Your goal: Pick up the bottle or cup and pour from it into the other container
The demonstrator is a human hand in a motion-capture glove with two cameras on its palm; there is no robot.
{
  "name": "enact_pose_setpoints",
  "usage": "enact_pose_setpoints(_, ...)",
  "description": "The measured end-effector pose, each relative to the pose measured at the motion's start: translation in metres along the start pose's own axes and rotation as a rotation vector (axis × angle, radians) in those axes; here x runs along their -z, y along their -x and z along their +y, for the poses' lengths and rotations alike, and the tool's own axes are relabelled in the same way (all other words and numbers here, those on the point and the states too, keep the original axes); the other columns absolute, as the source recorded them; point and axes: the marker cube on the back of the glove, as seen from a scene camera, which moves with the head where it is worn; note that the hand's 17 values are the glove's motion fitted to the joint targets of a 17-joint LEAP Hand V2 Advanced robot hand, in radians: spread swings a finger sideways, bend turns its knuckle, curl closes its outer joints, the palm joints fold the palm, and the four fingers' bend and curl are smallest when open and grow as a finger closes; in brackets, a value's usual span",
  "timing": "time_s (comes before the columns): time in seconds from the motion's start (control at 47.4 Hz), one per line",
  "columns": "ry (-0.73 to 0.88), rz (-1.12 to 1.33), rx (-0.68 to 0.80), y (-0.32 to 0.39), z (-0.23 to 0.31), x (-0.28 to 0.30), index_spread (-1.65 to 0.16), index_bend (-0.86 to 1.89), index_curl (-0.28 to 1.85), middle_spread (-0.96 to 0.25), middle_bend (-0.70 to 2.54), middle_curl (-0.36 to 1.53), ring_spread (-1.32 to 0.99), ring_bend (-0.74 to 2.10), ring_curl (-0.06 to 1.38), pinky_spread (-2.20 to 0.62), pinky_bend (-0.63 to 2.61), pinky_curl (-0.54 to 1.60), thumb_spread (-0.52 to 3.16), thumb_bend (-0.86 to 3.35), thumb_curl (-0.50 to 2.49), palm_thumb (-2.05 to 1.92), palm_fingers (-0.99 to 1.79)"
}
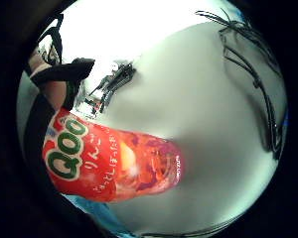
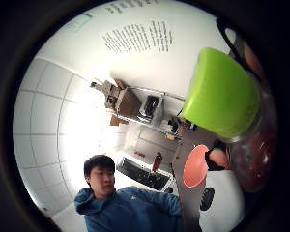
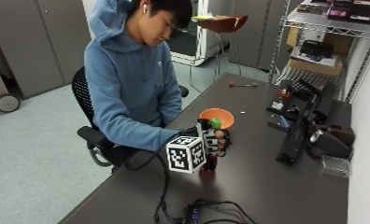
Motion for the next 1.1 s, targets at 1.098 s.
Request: enact_pose_setpoints(1.098,0.821,1.606,0.491,0.136,-0.005,-0.12,-0.1,0.14,0.39,-0.05,0.31,0.53,-0.16,0.53,0.48,-0.15,0.38,0.4,0.1,-0.03,0.7,1.11,1.13)
